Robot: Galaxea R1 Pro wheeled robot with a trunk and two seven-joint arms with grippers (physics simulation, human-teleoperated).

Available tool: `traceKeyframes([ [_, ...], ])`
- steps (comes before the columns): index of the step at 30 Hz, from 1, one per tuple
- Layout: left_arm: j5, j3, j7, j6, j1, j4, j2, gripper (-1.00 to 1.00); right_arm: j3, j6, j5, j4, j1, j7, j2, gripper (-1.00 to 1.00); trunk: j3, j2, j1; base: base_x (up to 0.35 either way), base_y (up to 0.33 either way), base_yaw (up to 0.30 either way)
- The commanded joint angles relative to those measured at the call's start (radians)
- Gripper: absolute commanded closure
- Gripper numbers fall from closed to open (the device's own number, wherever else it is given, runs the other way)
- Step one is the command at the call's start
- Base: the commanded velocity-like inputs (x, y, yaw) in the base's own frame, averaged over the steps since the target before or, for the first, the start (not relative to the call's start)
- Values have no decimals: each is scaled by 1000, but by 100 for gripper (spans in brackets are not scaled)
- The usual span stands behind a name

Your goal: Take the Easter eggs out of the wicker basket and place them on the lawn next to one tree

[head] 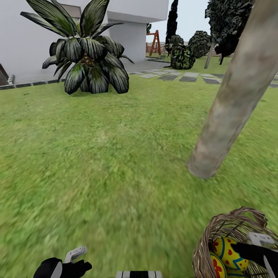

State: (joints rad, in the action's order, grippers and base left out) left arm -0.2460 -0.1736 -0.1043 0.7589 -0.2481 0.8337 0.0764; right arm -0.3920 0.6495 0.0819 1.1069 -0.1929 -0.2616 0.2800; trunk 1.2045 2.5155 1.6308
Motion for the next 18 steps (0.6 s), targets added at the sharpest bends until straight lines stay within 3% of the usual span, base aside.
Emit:
traceKeyframes([
  [1,4,-3,-6,5,0,1,-1,-100,2,4,9,4,0,-8,-2,-100,5,1,0,0,0,0],
  [18,3,-2,-6,-7,0,-36,-1,-100,16,-2,9,26,0,-8,-21,-100,71,5,8,0,0,0],
])
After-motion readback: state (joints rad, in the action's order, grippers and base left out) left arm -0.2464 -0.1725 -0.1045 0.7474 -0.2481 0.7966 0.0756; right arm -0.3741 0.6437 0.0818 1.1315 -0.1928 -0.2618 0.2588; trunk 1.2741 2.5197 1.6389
